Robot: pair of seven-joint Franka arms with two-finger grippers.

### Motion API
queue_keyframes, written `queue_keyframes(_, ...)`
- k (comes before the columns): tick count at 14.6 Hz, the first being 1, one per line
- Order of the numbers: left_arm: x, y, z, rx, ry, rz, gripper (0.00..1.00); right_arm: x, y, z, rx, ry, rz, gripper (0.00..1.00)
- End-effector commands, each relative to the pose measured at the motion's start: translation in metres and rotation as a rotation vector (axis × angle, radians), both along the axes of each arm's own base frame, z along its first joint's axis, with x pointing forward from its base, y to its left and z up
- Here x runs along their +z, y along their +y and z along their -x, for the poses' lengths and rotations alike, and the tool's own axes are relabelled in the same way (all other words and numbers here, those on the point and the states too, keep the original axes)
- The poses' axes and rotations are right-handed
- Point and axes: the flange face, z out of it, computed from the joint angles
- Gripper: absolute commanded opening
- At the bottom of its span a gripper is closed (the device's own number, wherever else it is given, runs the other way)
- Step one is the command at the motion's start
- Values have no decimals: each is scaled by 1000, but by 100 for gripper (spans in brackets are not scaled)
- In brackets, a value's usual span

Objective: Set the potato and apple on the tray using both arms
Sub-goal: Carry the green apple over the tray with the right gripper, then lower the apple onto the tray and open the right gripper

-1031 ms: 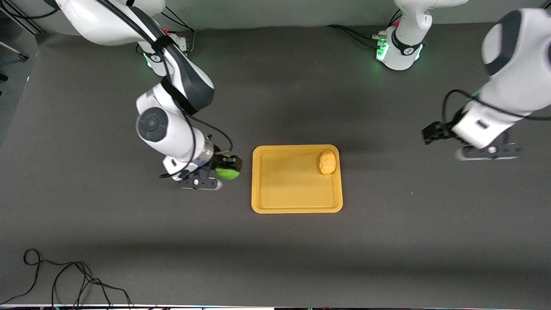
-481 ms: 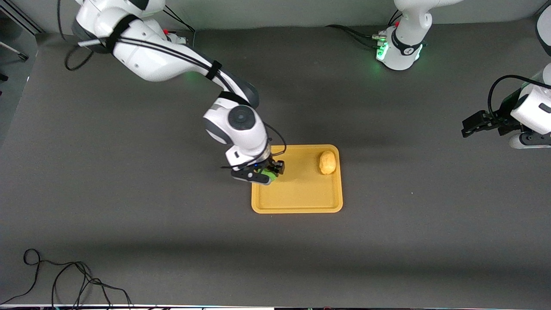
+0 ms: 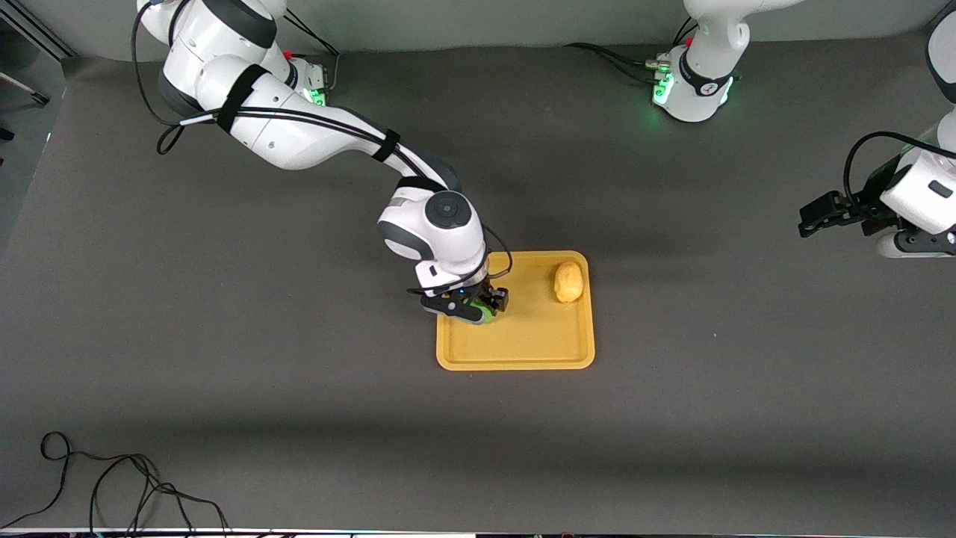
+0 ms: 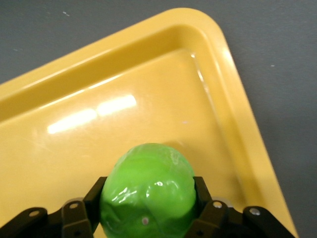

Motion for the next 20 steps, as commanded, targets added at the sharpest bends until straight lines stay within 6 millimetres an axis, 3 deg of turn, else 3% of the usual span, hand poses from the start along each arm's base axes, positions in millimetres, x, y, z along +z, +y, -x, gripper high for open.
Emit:
queue_keyframes(1, -4, 2, 6, -17, -8, 1, 100, -5, 10, -3, -22, -19, -55, 50)
queue_keyframes(6, -8, 0, 4, -23, -4, -2, 100, -12, 16, 5, -12, -5, -55, 54)
queue_keyframes(7, -10, 1, 4, -23, -6, -4, 100, -12, 16, 5, -13, -3, -55, 71)
queue_keyframes(8, -11, 0, 5, -23, -4, -4, 100, -12, 16, 5, -14, -1, -54, 100)
queue_keyframes(11, -9, 4, 7, -21, -5, -23, 100, 3, 21, 6, 3, -5, -69, 100)
queue_keyframes(14, -8, 5, 9, -26, 7, -46, 100, 51, 3, -9, 26, 23, -39, 100)
queue_keyframes(16, 6, -1, 17, -21, -6, -53, 100, 90, -19, -16, 118, 73, 42, 100)
queue_keyframes(18, 28, -11, 31, -33, -21, -61, 100, 158, -39, -22, 201, 142, 65, 100)
queue_keyframes(20, 43, -14, 38, -35, -50, -58, 100, 202, -81, -34, 279, 202, 103, 100)
